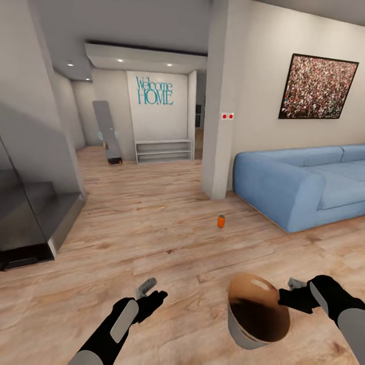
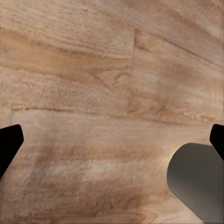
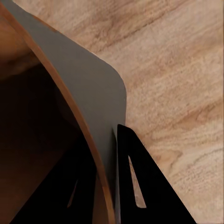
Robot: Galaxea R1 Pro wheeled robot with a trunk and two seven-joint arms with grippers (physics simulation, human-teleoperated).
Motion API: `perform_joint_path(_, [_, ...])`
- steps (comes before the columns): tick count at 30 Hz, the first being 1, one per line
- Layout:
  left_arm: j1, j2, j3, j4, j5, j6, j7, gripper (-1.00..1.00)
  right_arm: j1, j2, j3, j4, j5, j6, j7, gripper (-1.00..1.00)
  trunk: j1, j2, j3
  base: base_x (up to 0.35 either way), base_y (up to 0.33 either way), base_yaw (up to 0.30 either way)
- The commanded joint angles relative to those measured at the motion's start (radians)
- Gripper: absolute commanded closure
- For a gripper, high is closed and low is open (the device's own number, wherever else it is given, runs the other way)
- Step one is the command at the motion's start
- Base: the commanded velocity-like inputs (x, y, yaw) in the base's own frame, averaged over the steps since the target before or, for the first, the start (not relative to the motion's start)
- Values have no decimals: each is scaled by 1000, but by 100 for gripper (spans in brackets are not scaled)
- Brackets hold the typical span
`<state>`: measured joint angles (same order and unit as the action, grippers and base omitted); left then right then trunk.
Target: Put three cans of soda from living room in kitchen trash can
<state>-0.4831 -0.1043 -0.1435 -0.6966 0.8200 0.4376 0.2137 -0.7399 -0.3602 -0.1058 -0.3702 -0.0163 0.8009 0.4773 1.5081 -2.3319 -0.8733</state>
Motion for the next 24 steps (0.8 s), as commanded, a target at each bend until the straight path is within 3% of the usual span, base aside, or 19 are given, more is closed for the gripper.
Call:
perform_joint_path(1, [1, 2, 1, 0, 0, 0, 1, -100, -1, 19, -7, 1, -35, -12, -2, 100, 0, 0, 0, 331, 0, -1])
perform_joint_path(3, [3, 5, 1, 0, 0, 0, 0, -100, -2, 45, -5, 1, -32, -21, -20, 100, 0, 0, 0, 336, 0, -1])
perform_joint_path(6, [19, 15, 4, -9, -1, 1, 3, -100, -2, 103, -1, -1, -27, -26, -87, 100, 0, 0, 0, 340, -2, 0])
perform_joint_path(10, [29, 32, 8, -13, -2, 2, 7, -100, 3, 143, 1, -23, -26, -25, -142, 100, 0, 0, 0, 342, -39, 0])
perform_joint_path(14, [31, 36, 8, -14, -3, 3, 8, -100, 74, 161, 5, -158, -27, -2, -152, 100, 0, 0, 0, 342, -69, 0])
perform_joint_path(16, [32, 36, 8, -15, -3, 4, 9, -100, 156, 166, 13, -334, -27, 98, -155, 100, 0, 0, 0, 343, -76, 0])
perform_joint_path(18, [32, 37, 8, -16, -4, 4, 9, -100, 200, 168, 16, -453, -27, 185, -157, 100, 0, 0, 0, 342, -78, 0])
perform_joint_path(20, [32, 37, 7, -16, -4, 4, 9, -100, 224, 169, 17, -524, -28, 232, -157, 100, 0, 0, 0, 342, -79, 0])
perform_joint_path(24, [32, 37, 7, -18, -4, 4, 9, -100, 243, 170, 17, -584, -28, 246, -158, 100, 0, 0, 0, 342, -80, 0])
